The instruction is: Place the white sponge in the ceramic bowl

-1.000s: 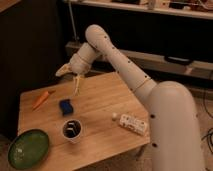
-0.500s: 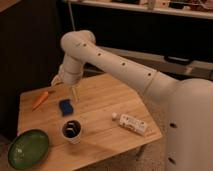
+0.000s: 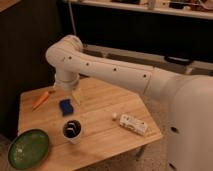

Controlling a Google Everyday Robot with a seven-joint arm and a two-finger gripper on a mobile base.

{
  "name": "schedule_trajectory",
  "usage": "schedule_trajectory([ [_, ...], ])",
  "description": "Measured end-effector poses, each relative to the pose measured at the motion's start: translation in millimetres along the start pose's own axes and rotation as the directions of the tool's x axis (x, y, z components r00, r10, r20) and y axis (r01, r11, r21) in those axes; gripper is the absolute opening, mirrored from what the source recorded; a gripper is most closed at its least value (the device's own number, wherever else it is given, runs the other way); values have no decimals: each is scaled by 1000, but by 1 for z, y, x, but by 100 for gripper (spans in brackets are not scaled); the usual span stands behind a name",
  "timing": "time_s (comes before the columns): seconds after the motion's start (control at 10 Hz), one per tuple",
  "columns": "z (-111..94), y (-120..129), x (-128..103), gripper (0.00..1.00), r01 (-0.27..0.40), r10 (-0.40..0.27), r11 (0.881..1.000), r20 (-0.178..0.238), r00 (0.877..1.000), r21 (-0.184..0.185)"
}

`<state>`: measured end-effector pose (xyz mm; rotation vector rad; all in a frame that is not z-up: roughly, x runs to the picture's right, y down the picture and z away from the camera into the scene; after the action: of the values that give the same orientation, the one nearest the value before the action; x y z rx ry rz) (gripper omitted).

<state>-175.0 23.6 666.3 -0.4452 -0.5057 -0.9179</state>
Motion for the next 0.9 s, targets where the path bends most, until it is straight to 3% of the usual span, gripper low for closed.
schedule_trajectory([
  [0.1, -2, -2, -3, 80, 58, -58, 998, 22, 998, 35],
  [0.2, -2, -1, -3, 80, 143, -148, 987, 55, 988, 77],
  [0.3, -1, -1, -8, 80, 254, -265, 960, 91, 960, 120],
  [0.4, 0, 1, -15, 80, 375, -394, 915, 123, 911, 151],
  [0.5, 2, 3, -20, 80, 460, -478, 876, 133, 868, 147],
  [0.6, 8, 5, -23, 80, 562, -573, 820, 149, 806, 112],
  [0.7, 12, 3, -27, 80, 634, -639, 768, 162, 752, 89],
  [0.9, 16, 6, -27, 80, 714, -708, 699, 191, 680, 51],
])
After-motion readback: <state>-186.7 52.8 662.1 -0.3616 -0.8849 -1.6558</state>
